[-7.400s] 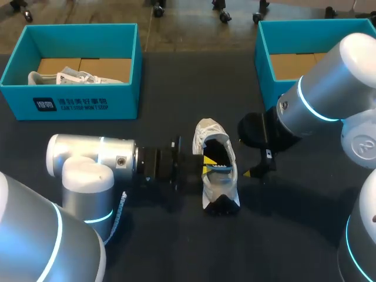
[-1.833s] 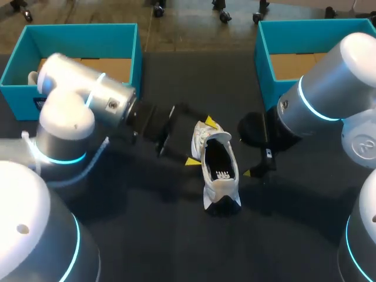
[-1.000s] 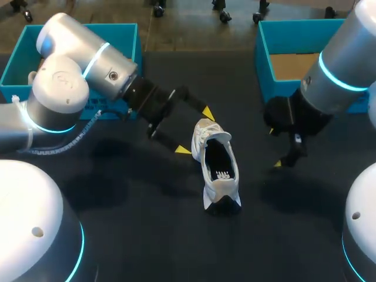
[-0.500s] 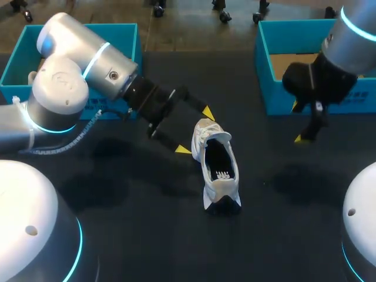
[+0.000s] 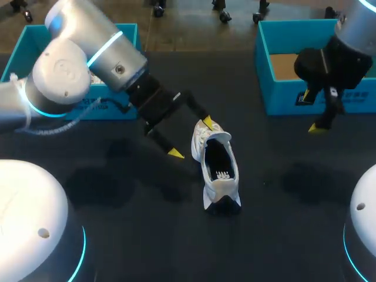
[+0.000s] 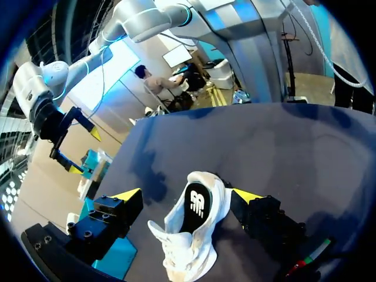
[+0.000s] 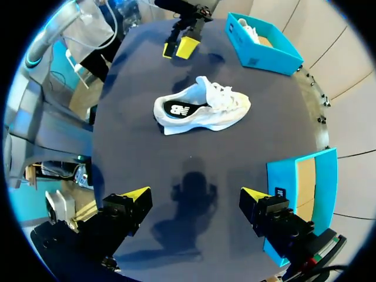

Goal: Take the shoe out of the shoebox, open the shoe tongue, remove and reinsert the insole, then place the shoe into the shoebox

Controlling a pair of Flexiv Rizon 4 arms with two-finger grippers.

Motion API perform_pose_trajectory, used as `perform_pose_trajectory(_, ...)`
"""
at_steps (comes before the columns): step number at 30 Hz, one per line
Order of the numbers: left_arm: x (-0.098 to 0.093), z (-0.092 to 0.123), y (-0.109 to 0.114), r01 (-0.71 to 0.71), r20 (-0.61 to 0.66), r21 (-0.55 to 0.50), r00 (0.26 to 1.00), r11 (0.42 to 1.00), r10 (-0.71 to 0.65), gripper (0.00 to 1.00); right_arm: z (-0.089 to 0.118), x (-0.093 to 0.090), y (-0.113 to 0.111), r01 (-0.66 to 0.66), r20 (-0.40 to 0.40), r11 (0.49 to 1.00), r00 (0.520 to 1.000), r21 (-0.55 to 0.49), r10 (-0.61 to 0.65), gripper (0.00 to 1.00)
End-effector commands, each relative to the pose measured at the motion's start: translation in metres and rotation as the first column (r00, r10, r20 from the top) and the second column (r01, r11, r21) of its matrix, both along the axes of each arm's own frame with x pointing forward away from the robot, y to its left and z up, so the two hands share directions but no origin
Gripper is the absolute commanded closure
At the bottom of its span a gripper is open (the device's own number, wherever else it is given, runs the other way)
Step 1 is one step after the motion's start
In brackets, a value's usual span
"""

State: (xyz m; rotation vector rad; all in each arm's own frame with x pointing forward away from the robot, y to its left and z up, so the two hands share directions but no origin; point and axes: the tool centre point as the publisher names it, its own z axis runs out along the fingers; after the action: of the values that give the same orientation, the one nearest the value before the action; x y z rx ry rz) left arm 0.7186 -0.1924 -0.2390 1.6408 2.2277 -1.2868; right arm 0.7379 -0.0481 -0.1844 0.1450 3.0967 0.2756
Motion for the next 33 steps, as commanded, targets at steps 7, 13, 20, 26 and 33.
perform_pose_trajectory(7, 0.021, 0.021, -0.004, 0.153, -0.028, 0.180, 0.988, 0.972, -0.150, 0.00, 0.002, 0.000, -0.015, 0.002, 0.002, 1.000, 1.000, 0.002, -0.002, 0.00)
perform_pose_trajectory(13, 0.030, 0.021, -0.007, 0.184, -0.015, 0.262, 0.982, 0.947, -0.187, 0.00, 0.009, 0.003, -0.020, 0.020, 0.008, 1.000, 1.000, -0.007, -0.020, 0.00)
perform_pose_trajectory(20, 0.032, 0.024, -0.011, 0.196, -0.010, 0.301, 0.979, 0.933, -0.203, 0.92, 0.009, 0.003, -0.020, 0.020, 0.008, 1.000, 1.000, -0.007, -0.020, 0.00)
perform_pose_trajectory(26, 0.033, 0.021, -0.017, 0.211, 0.021, 0.380, 0.972, 0.901, -0.236, 1.00, 0.009, 0.003, -0.020, 0.020, 0.008, 1.000, 1.000, -0.007, -0.020, 0.00)
perform_pose_trajectory(33, 0.032, 0.002, -0.028, 0.206, 0.056, 0.435, 0.965, 0.876, -0.255, 1.00, 0.009, 0.003, -0.020, 0.020, 0.008, 1.000, 1.000, -0.007, -0.020, 0.00)
